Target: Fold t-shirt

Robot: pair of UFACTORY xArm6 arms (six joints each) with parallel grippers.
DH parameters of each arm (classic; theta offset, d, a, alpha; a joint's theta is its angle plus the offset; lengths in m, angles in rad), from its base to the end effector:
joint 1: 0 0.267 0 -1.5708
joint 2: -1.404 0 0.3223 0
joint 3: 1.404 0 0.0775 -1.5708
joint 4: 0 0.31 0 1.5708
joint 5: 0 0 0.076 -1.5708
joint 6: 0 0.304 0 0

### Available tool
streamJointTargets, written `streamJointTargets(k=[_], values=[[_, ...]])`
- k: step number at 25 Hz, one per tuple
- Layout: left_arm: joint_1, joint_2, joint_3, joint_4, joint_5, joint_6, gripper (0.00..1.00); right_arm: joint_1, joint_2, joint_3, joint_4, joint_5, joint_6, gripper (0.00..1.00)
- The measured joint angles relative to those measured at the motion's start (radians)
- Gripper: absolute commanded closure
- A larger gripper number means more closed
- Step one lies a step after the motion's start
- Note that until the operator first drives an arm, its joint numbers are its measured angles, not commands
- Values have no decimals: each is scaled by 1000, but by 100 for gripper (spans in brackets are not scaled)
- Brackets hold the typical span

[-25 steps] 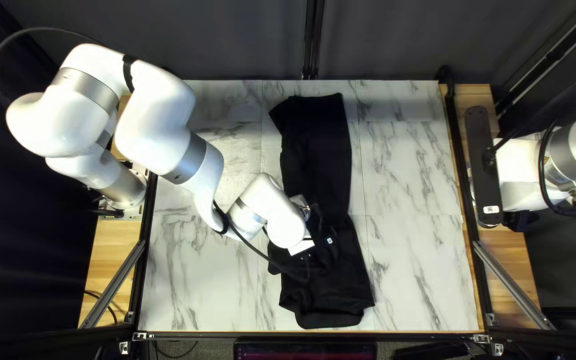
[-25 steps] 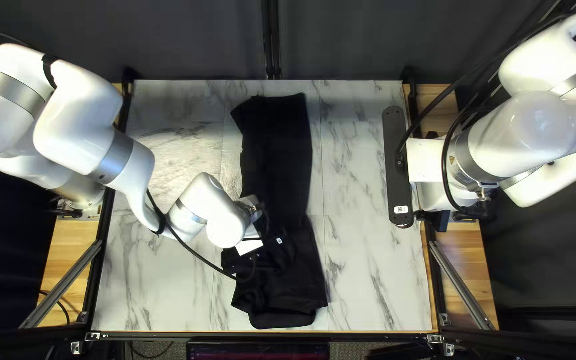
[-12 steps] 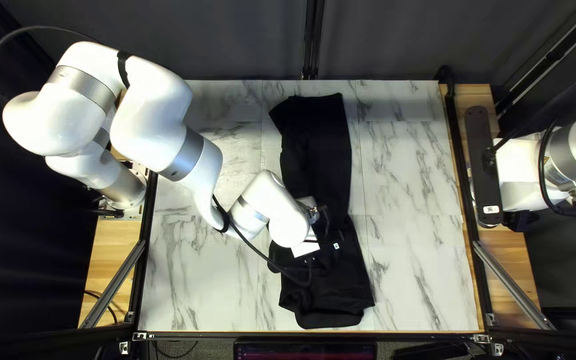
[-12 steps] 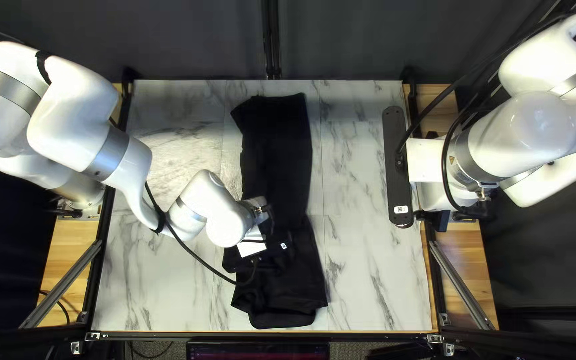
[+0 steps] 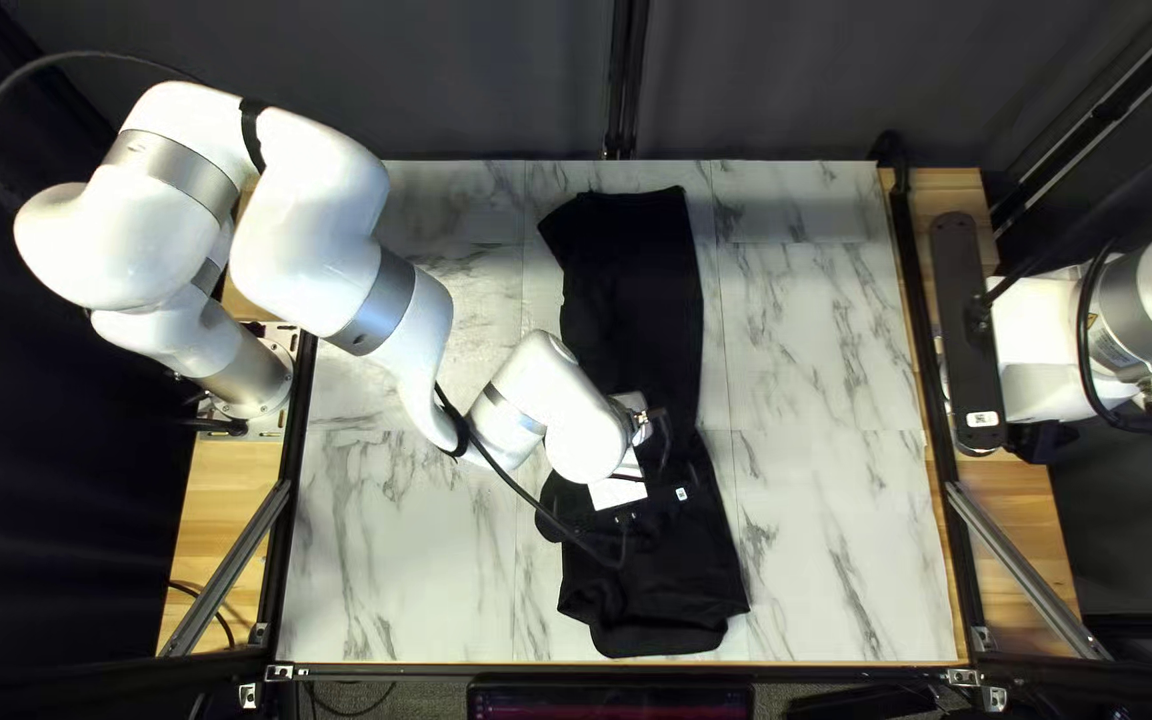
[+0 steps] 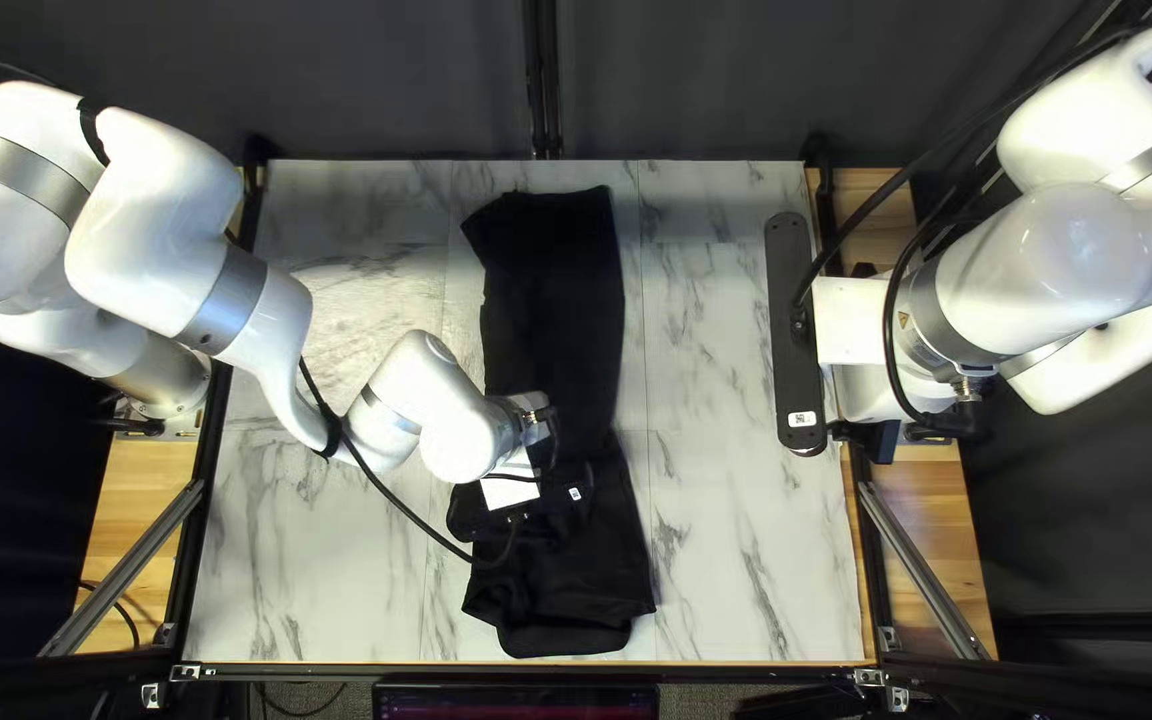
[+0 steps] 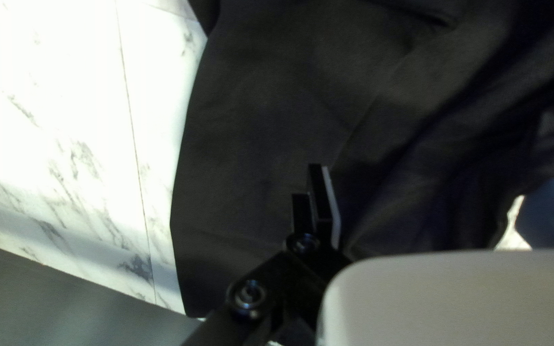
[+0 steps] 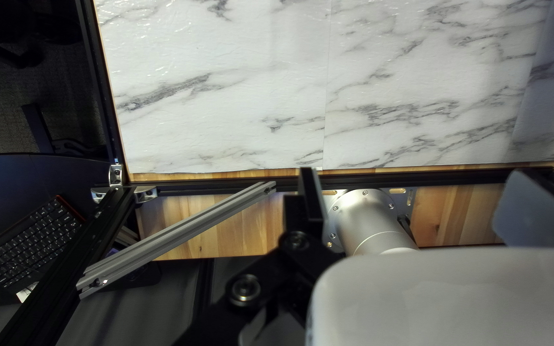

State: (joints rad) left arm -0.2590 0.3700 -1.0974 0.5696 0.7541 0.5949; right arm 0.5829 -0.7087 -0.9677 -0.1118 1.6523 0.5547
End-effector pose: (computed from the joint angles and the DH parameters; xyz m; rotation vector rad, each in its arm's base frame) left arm 0.5186 -0.0522 0.0741 -2.2199 1.6519 0.1249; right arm 0.2001 0.0906 0.3527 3.0582 0.0271 0.1228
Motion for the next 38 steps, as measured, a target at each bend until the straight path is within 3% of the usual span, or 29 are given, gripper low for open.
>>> streamJointTargets(k=[23, 38], values=[[-59, -47, -70, -14, 110, 71, 100, 0, 0, 0, 0, 0, 0, 0], [-27, 86, -278, -90, 110, 273, 100, 0, 0, 0, 0, 0, 0, 0]])
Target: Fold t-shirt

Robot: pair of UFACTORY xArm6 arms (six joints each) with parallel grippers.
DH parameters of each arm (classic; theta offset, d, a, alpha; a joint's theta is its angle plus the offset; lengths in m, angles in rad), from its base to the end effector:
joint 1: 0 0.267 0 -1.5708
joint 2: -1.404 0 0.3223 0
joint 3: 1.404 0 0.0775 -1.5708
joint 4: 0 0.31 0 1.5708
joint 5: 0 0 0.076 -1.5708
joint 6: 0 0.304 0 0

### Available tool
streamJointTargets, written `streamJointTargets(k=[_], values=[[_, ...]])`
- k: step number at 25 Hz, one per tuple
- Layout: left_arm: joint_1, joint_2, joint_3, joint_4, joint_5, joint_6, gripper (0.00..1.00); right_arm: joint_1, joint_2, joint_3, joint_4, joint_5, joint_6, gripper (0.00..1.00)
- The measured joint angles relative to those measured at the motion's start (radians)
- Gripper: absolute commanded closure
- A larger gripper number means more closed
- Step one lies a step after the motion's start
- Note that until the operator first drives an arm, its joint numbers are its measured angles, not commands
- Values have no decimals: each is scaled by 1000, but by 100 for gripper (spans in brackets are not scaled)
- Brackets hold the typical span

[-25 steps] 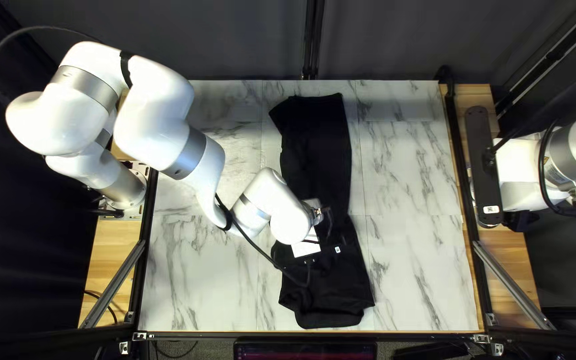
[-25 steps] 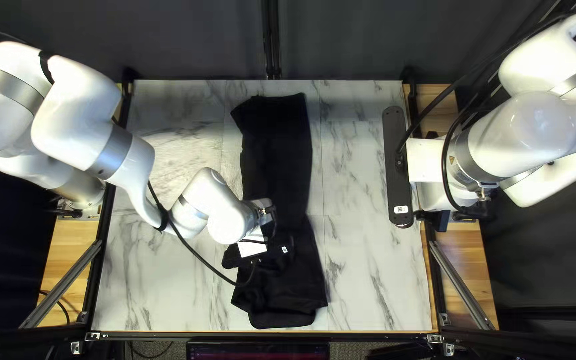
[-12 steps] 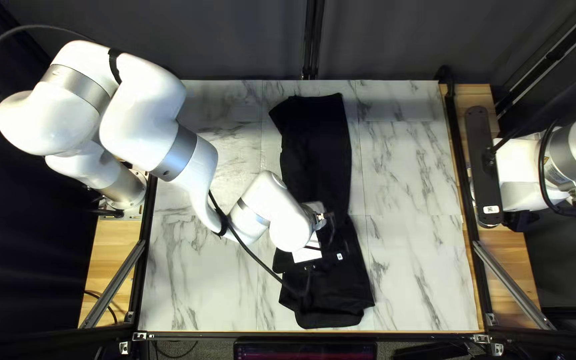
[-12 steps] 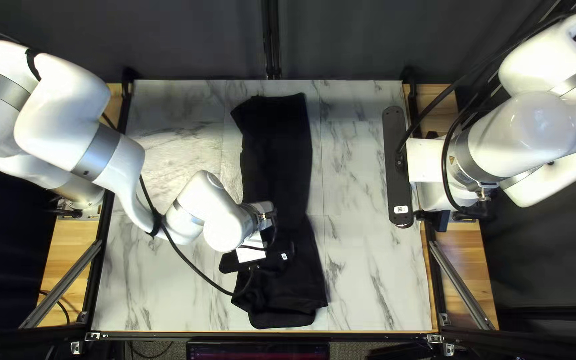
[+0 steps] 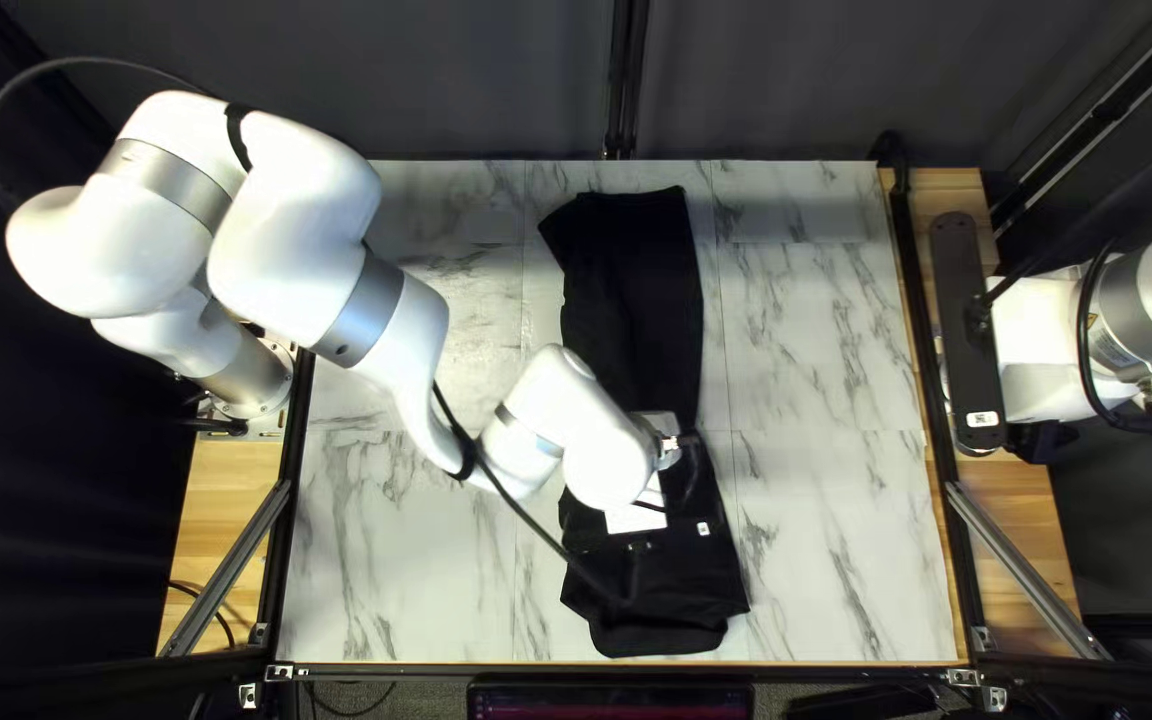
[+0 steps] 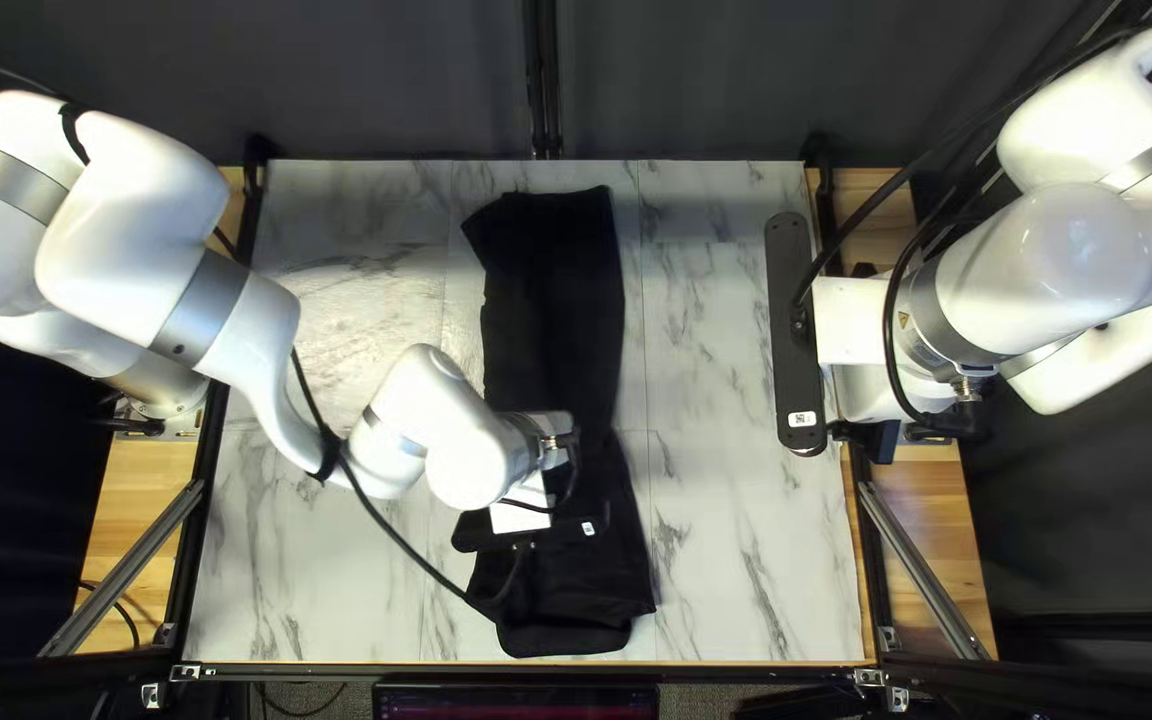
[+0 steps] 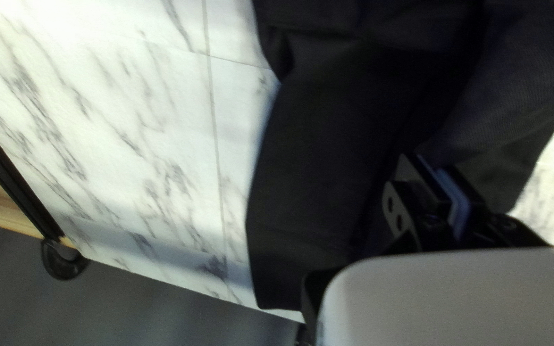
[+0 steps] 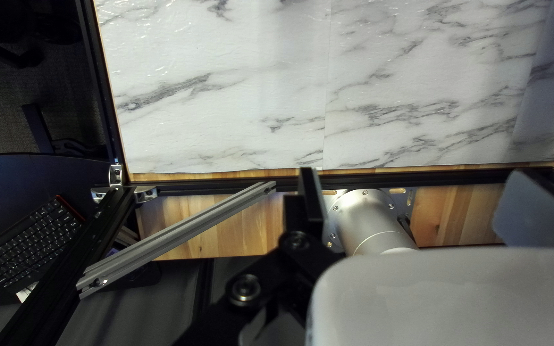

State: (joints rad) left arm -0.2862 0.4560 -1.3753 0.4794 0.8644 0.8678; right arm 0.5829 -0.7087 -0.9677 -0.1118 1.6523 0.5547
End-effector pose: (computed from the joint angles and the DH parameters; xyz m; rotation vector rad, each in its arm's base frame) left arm 0.5863 -0.0851 0.1194 -2.0647 1.8453 0.0773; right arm 0.2001 0.0906 0.3527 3.0582 0.0271 0.1228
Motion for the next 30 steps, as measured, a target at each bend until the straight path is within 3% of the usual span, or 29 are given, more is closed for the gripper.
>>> streamJointTargets(k=[7, 13, 14, 15, 16, 17, 21, 30], values=[[11, 58, -59, -44, -27, 66, 97, 0, 0, 0, 0, 0, 0, 0], [9, 72, -44, -71, -65, 79, 95, 0, 0, 0, 0, 0, 0, 0], [7, 74, -43, -76, -69, 81, 84, 0, 0, 0, 0, 0, 0, 0], [5, 77, -44, -81, -72, 83, 59, 0, 0, 0, 0, 0, 0, 0], [5, 80, -45, -86, -75, 87, 14, 0, 0, 0, 0, 0, 0, 0], [5, 83, -45, -92, -77, 90, 0, 0, 0, 0, 0, 0, 0, 0], [15, 64, -18, -103, -86, 93, 0, 0, 0, 0, 0, 0, 0, 0], [84, -100, 117, -59, -54, 59, 0, 0, 0, 0, 0, 0, 0, 0]])
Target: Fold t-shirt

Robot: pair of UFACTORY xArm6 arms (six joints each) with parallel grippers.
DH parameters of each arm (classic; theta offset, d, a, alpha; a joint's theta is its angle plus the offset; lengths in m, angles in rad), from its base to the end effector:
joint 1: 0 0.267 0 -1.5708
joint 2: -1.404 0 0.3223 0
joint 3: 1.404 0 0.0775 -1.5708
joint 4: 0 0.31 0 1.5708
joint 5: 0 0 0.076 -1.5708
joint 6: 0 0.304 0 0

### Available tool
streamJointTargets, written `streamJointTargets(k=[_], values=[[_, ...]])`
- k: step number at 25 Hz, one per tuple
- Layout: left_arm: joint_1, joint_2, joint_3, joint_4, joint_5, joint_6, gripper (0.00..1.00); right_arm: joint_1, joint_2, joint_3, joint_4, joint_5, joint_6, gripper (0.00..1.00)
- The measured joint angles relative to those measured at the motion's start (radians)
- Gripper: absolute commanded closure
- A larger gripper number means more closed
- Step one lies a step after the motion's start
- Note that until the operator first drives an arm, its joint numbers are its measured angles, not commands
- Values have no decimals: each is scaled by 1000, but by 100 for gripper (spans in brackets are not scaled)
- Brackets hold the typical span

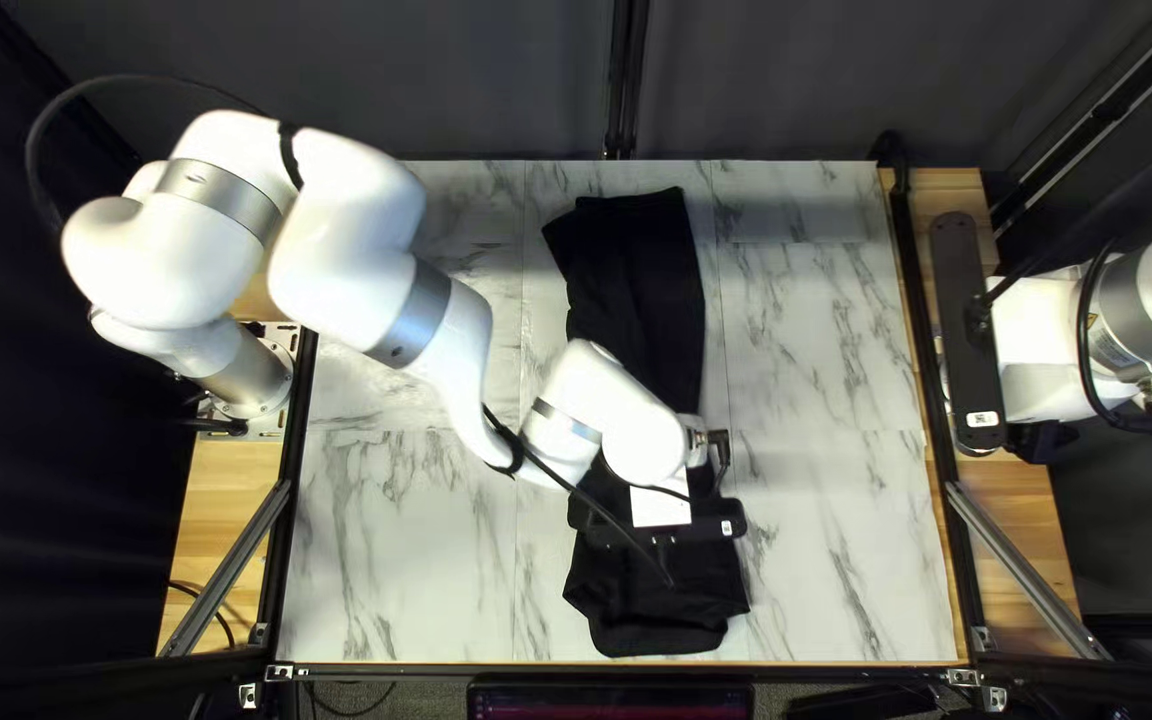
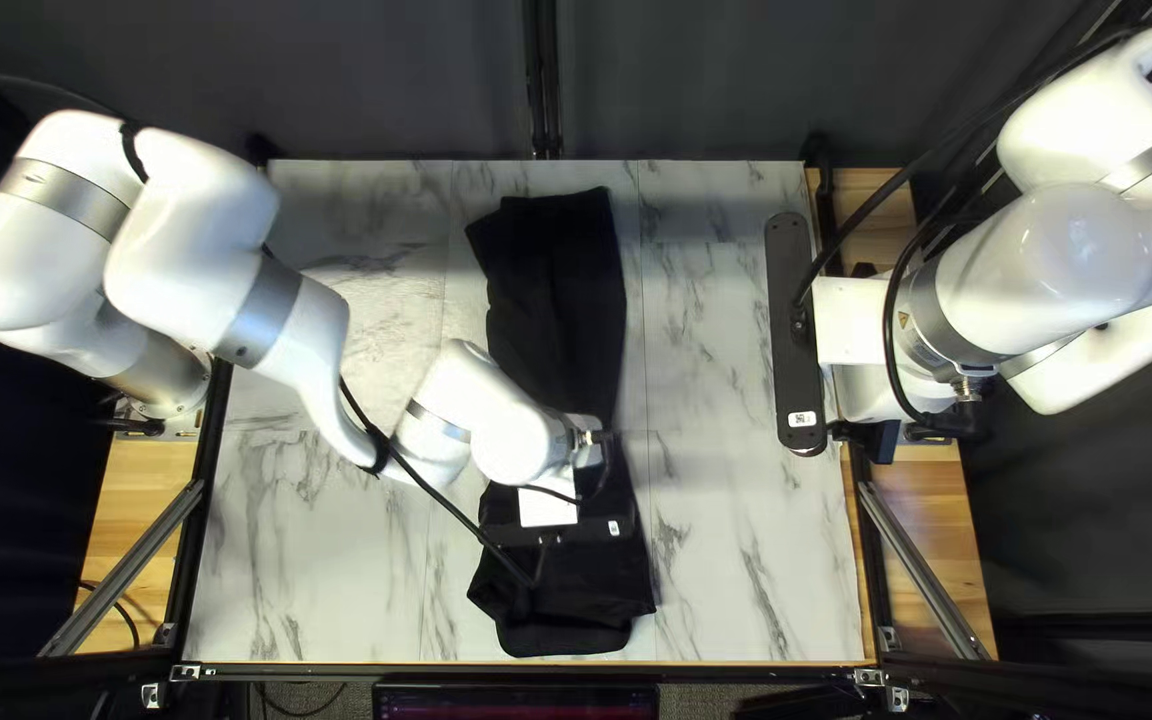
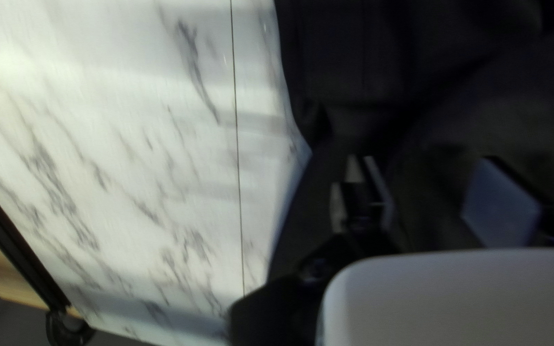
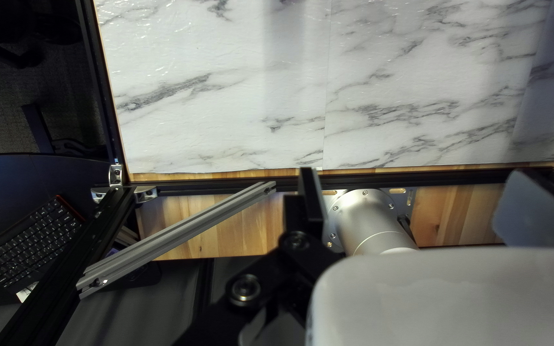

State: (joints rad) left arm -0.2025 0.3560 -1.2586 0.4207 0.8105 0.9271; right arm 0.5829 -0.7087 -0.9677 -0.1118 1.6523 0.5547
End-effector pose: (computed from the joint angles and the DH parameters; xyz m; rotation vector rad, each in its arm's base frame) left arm 0.5672 -0.0465 0.1308 -2.1443 1.8205 0.0394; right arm 0.2001 0.0906 0.3527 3.0582 0.0271 0.1228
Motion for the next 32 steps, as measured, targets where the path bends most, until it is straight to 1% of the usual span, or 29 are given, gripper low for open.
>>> streamJointTargets(k=[6, 9, 13, 15, 18, 24, 27, 30, 31, 32], values=[[133, -99, 88, 45, 3, 33, 0, 0, 0, 0, 0, 0, 0, 0], [206, -126, 123, 58, -26, 70, 0, 0, 0, 0, 0, 0, 0, 0], [310, -134, 153, 63, -88, 135, 0, 0, 0, 0, 0, 0, 0, 0], [360, -123, 151, 58, -115, 177, 0, 0, 0, 0, 0, 0, 0, 0], [427, -87, 125, 38, -146, 245, 0, 0, 0, 0, 0, 0, 0, 0], [516, 20, 51, -35, -177, 383, 0, 0, 0, 0, 0, 0, 0, 0], [547, 56, 34, -65, -190, 419, 0, 0, 0, 0, 0, 0, 0, 0], [577, 76, 41, -85, -216, 429, 0, 0, 0, 0, 0, 0, 0, 0], [585, 80, 47, -89, -225, 429, 7, 0, 0, 0, 0, 0, 0, 0], [592, 82, 53, -93, -231, 428, 8, 0, 0, 0, 0, 0, 0, 0]])
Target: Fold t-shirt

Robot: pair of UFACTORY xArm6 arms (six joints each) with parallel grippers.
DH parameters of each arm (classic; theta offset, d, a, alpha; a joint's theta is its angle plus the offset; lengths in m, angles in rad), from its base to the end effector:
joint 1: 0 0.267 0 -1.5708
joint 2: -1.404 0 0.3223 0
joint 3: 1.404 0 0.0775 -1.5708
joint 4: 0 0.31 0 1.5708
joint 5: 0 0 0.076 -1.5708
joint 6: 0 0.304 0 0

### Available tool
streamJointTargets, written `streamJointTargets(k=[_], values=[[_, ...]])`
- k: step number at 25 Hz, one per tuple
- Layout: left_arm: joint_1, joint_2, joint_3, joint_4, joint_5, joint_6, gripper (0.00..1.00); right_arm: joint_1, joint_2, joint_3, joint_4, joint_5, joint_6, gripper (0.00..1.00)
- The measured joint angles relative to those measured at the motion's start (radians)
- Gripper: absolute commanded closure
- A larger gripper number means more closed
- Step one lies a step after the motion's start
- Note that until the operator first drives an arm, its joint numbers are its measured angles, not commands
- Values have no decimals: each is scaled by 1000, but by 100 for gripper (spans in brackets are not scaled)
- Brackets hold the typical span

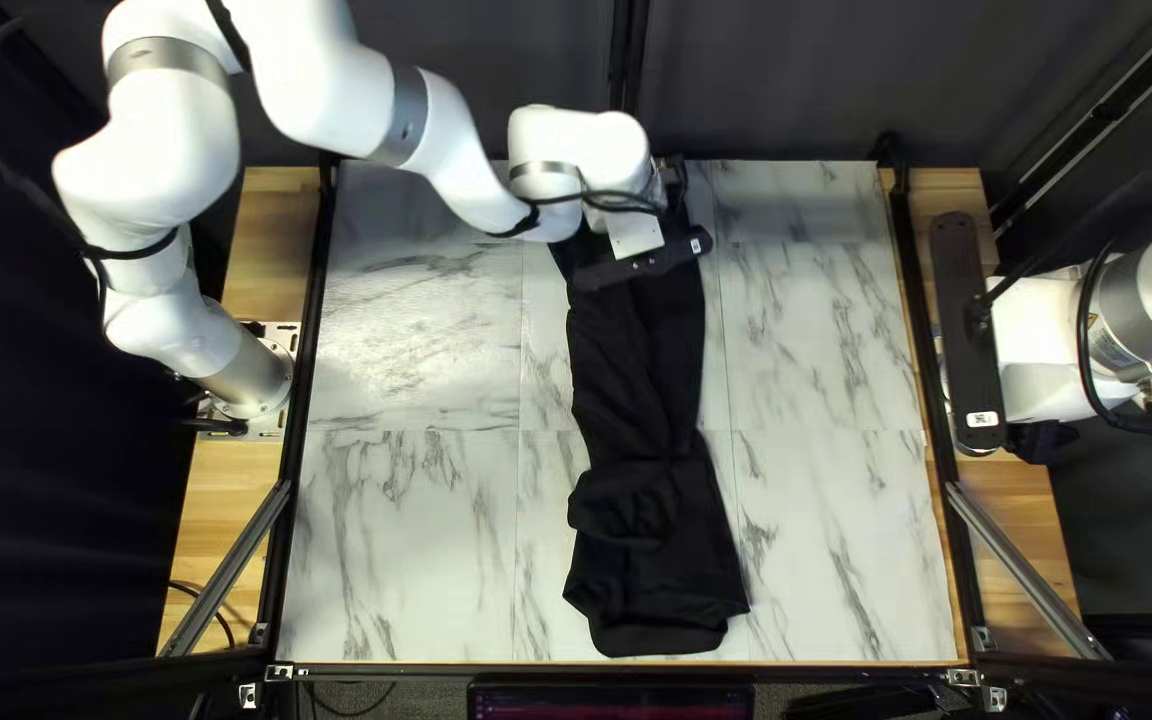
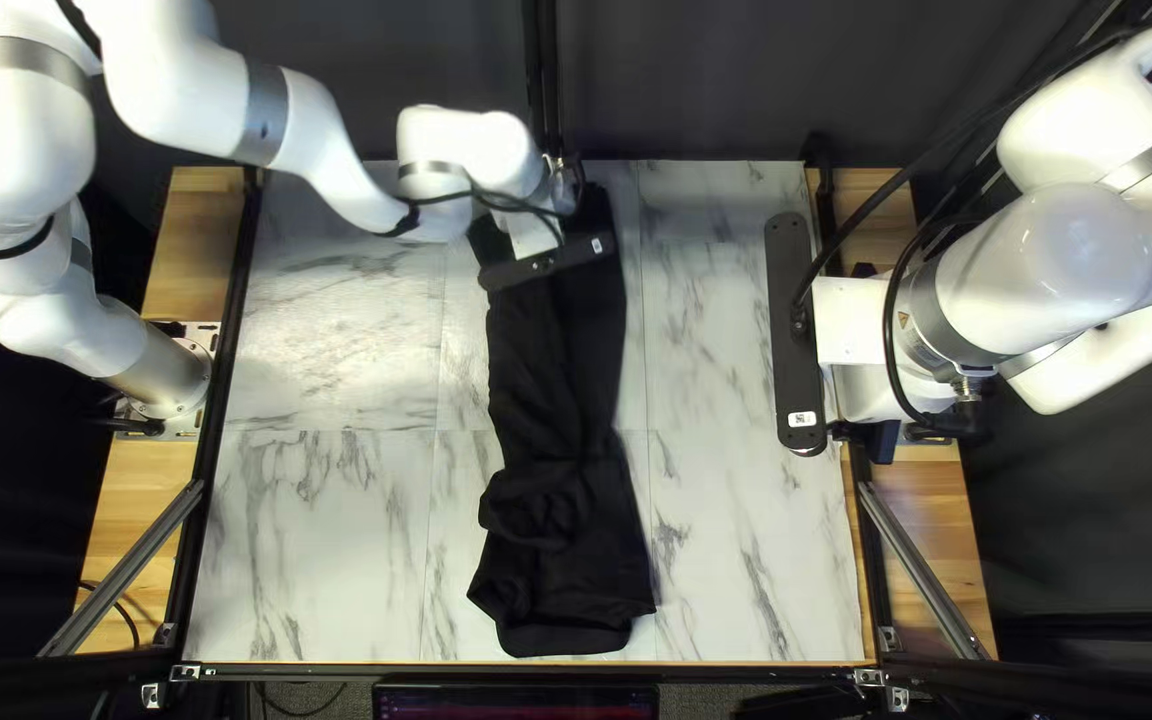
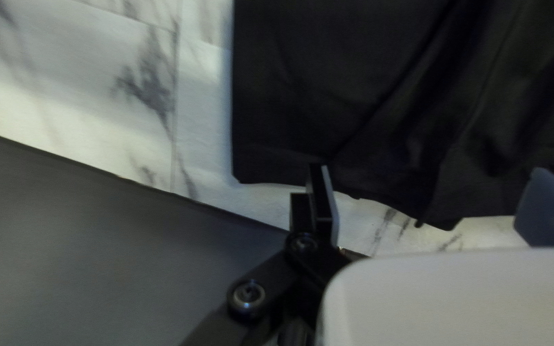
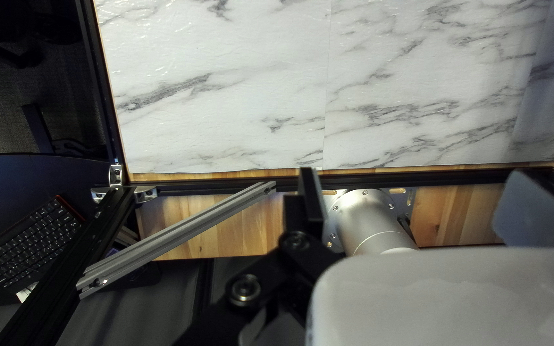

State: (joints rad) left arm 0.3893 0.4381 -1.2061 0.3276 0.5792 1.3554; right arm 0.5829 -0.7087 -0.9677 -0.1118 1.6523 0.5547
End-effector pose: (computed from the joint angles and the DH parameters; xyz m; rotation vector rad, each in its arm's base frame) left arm 0.5333 0.2545 0.0824 -2.3465 1.6473 0.0524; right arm 0.2001 0.0906 0.3527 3.0582 0.0271 0.1228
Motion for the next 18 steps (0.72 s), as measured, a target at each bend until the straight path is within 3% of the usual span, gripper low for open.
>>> streamJointTargets(k=[3, 4, 5, 18], values=[[14, 9, 7, -11, -11, -5, 30, 0, 0, 0, 0, 0, 0, 0], [15, 11, 7, -13, -12, -6, 59, 0, 0, 0, 0, 0, 0, 0], [18, 14, 7, -16, -12, -9, 97, 0, 0, 0, 0, 0, 0, 0], [19, -23, 52, -3, -2, -54, 100, 0, 0, 0, 0, 0, 0, 0]])
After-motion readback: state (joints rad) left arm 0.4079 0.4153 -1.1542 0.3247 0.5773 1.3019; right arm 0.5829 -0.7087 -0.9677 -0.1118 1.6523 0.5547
